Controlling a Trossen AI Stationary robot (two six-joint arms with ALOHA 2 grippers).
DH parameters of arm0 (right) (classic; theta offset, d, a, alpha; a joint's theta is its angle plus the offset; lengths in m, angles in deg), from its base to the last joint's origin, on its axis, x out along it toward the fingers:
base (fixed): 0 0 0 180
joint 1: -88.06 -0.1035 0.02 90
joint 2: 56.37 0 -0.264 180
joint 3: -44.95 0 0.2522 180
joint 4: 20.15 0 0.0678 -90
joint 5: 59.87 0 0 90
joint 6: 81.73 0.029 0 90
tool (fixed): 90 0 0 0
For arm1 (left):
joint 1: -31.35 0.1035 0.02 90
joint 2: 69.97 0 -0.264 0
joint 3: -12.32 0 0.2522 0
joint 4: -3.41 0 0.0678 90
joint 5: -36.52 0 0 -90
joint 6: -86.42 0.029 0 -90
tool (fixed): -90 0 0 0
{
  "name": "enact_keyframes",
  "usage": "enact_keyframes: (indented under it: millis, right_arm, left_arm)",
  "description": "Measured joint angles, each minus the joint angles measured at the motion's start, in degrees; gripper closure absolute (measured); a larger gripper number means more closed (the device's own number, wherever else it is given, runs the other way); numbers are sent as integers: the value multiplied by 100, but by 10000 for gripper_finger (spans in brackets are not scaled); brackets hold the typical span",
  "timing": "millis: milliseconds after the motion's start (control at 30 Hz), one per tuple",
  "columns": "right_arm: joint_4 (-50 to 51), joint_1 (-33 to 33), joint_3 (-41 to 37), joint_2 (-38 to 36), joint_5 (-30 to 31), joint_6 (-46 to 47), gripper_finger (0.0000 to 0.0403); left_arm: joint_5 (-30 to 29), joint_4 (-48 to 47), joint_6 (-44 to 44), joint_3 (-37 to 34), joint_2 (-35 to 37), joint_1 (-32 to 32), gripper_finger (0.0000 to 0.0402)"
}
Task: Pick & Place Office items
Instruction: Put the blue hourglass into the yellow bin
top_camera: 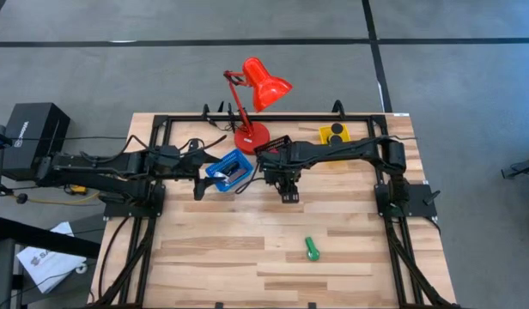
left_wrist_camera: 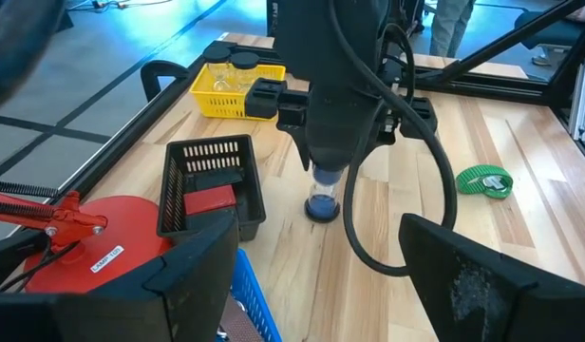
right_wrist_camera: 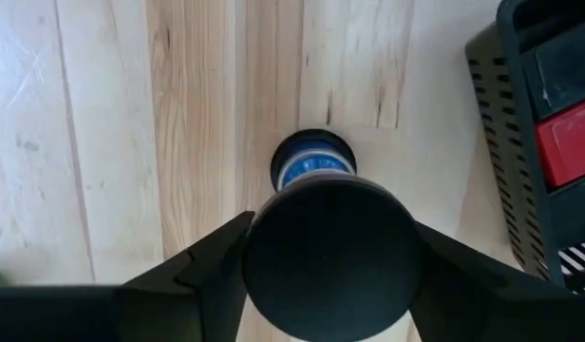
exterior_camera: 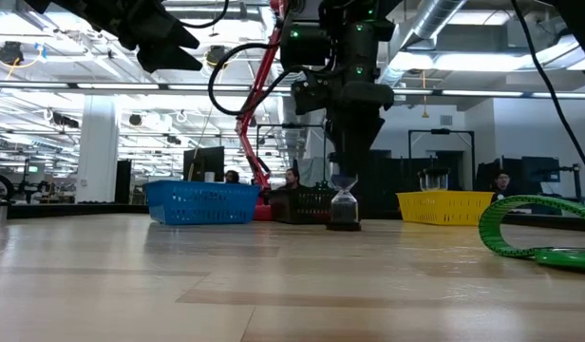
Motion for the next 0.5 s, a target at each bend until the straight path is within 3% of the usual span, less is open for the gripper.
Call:
enact_keyframes:
  millis: [500]
  right_arm:
    - [-80, -4, 0, 0, -1, -34, 188]
  left_arm:
    - [-7, 0, 0, 0, 0, 0, 116]
